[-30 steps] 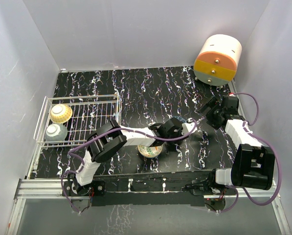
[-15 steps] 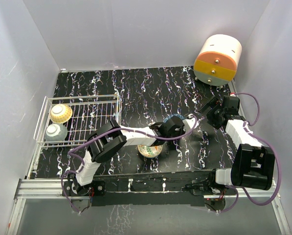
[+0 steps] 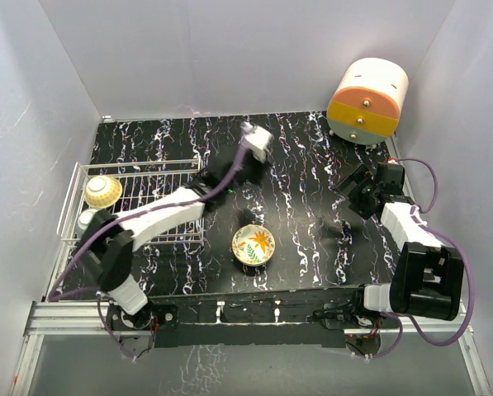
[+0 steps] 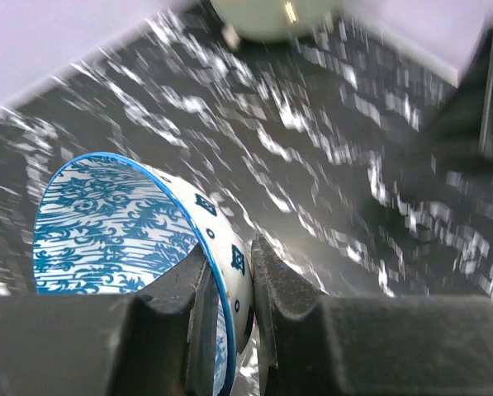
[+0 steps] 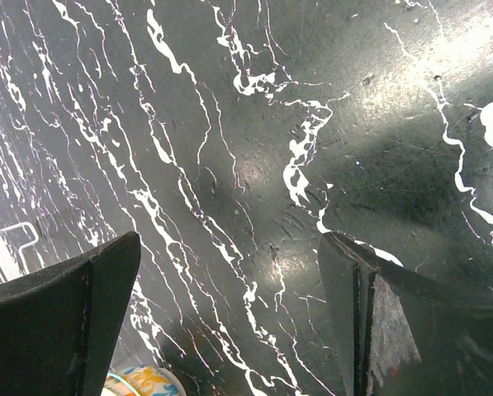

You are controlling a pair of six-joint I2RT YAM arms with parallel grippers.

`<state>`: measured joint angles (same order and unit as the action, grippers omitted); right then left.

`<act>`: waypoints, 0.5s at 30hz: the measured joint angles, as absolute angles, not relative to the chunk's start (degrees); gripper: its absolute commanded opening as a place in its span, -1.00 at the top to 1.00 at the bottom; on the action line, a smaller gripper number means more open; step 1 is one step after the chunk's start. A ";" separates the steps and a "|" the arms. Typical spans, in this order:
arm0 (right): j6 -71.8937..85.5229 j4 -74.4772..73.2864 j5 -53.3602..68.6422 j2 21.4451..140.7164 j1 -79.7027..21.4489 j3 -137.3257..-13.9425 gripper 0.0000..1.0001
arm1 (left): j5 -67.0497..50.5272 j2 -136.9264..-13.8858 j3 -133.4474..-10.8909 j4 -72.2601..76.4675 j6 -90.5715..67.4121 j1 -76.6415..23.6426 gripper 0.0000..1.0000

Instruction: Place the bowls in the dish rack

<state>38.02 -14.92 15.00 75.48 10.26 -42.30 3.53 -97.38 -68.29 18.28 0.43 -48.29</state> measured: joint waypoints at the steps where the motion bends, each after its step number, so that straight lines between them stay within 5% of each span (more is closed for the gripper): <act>1: 38.02 -14.90 15.16 75.48 10.26 -42.28 -0.83 | 2.22 -94.24 -67.75 19.44 -1.32 -45.98 1.00; 15: 38.02 -14.26 18.52 75.46 10.26 -40.58 -0.80 | -14.72 -71.18 -42.09 41.85 -38.06 -8.60 1.00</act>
<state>38.02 -14.26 18.52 75.46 10.26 -40.58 -14.72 -71.18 -42.09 41.85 -38.06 -8.60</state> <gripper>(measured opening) 0.905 0.156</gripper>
